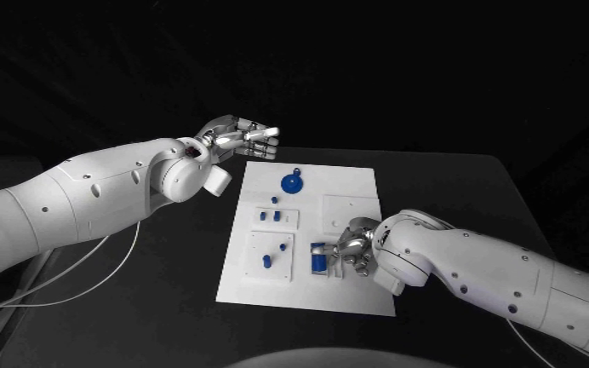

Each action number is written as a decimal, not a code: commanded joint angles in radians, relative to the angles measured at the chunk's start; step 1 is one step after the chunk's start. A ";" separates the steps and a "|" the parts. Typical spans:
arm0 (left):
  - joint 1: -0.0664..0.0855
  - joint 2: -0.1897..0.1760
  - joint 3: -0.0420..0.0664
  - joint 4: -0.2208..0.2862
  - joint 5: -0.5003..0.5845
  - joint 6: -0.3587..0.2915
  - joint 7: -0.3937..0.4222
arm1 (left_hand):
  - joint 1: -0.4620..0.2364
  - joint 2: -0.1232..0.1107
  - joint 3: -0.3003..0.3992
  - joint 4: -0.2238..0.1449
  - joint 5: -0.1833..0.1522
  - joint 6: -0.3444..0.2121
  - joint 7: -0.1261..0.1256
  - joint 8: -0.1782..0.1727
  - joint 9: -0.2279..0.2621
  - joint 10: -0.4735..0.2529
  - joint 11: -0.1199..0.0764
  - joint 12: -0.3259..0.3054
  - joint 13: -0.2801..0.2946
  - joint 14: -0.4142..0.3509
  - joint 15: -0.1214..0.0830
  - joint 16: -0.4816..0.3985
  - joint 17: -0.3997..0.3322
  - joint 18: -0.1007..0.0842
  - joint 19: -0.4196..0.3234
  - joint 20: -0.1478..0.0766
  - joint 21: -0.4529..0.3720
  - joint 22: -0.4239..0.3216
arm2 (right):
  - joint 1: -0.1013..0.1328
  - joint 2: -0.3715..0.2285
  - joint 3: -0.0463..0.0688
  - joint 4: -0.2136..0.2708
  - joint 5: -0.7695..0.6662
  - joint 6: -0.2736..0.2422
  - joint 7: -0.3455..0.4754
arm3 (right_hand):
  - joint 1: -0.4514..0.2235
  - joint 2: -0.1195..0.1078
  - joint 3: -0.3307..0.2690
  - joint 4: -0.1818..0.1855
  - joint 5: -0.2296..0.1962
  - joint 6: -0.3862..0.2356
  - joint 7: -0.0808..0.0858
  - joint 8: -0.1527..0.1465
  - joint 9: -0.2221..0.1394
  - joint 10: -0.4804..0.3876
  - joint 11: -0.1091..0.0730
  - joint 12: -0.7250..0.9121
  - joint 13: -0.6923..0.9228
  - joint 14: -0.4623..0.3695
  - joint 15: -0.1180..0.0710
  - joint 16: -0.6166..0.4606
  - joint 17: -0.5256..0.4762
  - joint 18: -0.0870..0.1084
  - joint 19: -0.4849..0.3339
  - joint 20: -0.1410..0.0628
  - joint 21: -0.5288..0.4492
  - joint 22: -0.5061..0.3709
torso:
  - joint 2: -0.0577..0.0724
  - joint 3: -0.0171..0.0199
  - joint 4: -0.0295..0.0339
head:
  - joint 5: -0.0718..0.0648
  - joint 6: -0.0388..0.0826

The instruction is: Assemble the parts on the task board

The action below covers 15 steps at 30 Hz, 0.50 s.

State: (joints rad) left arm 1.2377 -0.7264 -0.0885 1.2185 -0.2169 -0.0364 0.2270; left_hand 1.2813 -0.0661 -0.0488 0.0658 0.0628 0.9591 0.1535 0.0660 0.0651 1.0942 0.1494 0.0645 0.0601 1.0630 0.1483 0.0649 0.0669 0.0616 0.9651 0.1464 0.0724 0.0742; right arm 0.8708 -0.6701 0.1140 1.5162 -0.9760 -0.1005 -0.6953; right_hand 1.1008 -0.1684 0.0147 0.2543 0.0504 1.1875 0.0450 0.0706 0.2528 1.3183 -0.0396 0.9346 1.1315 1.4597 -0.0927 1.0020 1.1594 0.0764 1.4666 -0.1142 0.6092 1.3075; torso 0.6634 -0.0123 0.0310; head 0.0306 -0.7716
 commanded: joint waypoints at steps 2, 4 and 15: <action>0.001 0.001 0.000 0.000 -0.004 0.016 0.002 | 0.002 -0.010 0.000 0.008 -0.004 0.001 0.005 0.000 -0.001 -0.008 -0.001 -0.003 0.001 0.007 0.002 -0.003 0.001 -0.010 0.000 -0.008 0.001 -0.001 | -0.008 0.005 -0.007 0.002 -0.008 0.034 -0.020 | 0.021 -0.003 -0.017 0.017 -0.001 -0.006 0.001 -0.006 -0.007 -0.003 0.001 -0.006 0.001 0.001 -0.005 -0.006 0.004 -0.011 0.049 -0.008 -0.006 0.021 | 0.000 0.0001 -0.0002 | 0.001 -0.001; 0.001 0.001 0.000 0.000 -0.004 0.016 0.001 | 0.003 -0.010 0.000 0.009 -0.004 0.001 0.005 0.000 -0.001 -0.008 -0.001 -0.003 0.001 0.007 0.002 -0.003 0.001 -0.010 0.000 -0.008 0.001 -0.001 | -0.008 0.004 -0.007 0.003 -0.008 0.033 -0.019 | 0.027 0.000 -0.014 0.014 -0.001 -0.005 0.001 -0.006 -0.007 -0.003 0.001 -0.006 0.001 0.001 -0.005 -0.007 0.004 -0.011 0.050 -0.008 -0.004 0.021 | 0.000 0.0001 -0.0003 | 0.001 -0.002; 0.001 -0.001 0.000 0.000 -0.007 0.017 -0.003 | 0.005 -0.012 0.002 0.012 -0.004 0.001 0.006 0.000 -0.001 -0.010 -0.001 -0.003 0.001 0.010 0.002 -0.003 0.001 -0.010 0.001 -0.009 0.001 -0.001 | -0.008 -0.012 -0.008 0.022 -0.028 -0.008 0.015 | 0.015 0.018 0.043 -0.046 0.001 0.001 0.000 -0.006 0.002 0.001 0.001 0.000 0.004 0.003 -0.004 -0.006 0.009 -0.008 0.050 -0.006 0.000 0.024 | 0.000 0.0004 0.0005 | 0.002 0.001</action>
State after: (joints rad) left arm 1.2378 -0.7278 -0.0889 1.2174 -0.2189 -0.0353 0.2210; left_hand 1.2852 -0.0698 -0.0474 0.0726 0.0628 0.9591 0.1535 0.0660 0.0651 1.0943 0.1494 0.0645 0.0601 1.0666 0.1519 0.0649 0.0669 0.0616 0.9651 0.1464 0.0724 0.0742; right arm 0.8674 -0.6812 0.1087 1.5359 -0.9868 -0.1003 -0.6951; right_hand 1.1210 -0.1499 0.0592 0.2142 0.0504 1.1863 0.0461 0.0589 0.2500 1.3181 -0.0394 0.9346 1.1348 1.4596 -0.0927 1.0020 1.1672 0.0763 1.4666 -0.1142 0.6075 1.3075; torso 0.6634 -0.0120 0.0307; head 0.0325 -0.7715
